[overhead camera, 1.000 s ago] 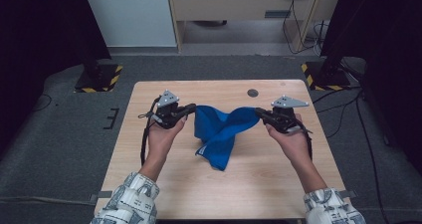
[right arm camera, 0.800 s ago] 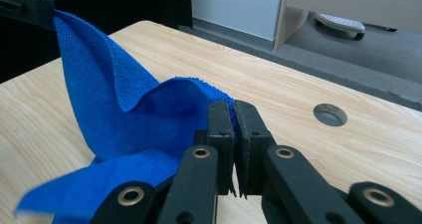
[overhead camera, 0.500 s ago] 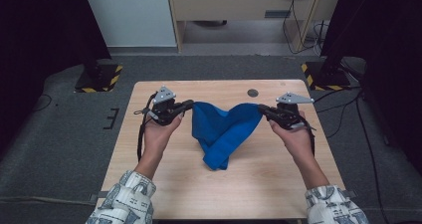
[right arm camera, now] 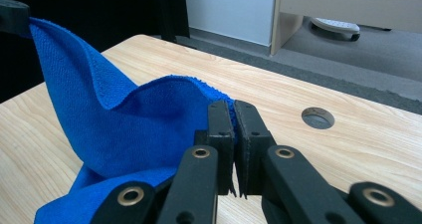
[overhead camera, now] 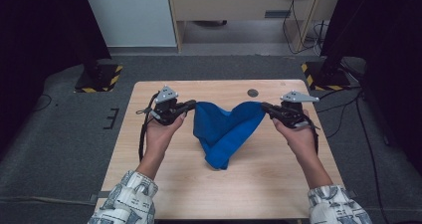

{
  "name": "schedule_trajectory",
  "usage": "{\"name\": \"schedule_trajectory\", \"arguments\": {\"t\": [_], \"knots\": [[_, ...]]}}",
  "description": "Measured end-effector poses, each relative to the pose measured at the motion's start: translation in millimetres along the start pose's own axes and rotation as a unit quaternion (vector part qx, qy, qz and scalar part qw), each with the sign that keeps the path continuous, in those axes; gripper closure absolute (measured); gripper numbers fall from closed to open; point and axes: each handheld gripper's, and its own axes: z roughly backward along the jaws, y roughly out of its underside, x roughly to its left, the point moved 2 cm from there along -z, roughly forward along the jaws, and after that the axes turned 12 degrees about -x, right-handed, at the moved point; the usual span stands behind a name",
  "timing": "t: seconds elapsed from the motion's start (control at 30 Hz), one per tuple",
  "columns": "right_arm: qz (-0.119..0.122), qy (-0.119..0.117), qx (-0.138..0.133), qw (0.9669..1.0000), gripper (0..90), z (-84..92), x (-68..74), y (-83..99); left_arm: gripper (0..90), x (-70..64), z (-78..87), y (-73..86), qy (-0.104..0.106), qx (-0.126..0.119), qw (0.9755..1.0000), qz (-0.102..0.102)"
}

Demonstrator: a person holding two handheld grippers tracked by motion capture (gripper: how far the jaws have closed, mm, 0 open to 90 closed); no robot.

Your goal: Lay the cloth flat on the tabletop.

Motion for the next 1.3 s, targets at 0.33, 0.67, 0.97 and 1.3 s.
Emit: {"name": "schedule_trajectory", "arguments": {"t": [0.33,0.67,0.97,1.3], "knots": [[0.004,0.002,-0.009,1.0000,86.9,11.9,-3.4,-6.7,88.7,-2.3,-0.9,-1.4,0.002,-0.004,1.0000,0.000],[0.012,0.004,-0.020,0.9997,86.9,25.5,-3.1,-22.9,88.7,-9.7,6.7,-14.3,0.008,-0.017,0.9998,-0.007],[0.021,-0.001,-0.024,0.9995,86.9,31.7,2.0,-34.7,88.7,-11.7,13.5,-26.9,0.007,-0.025,0.9996,-0.013],[0.024,0.000,-0.031,0.9992,86.9,40.0,3.1,-41.7,88.7,-15.2,19.7,-36.1,0.007,-0.034,0.9992,-0.018]]}}
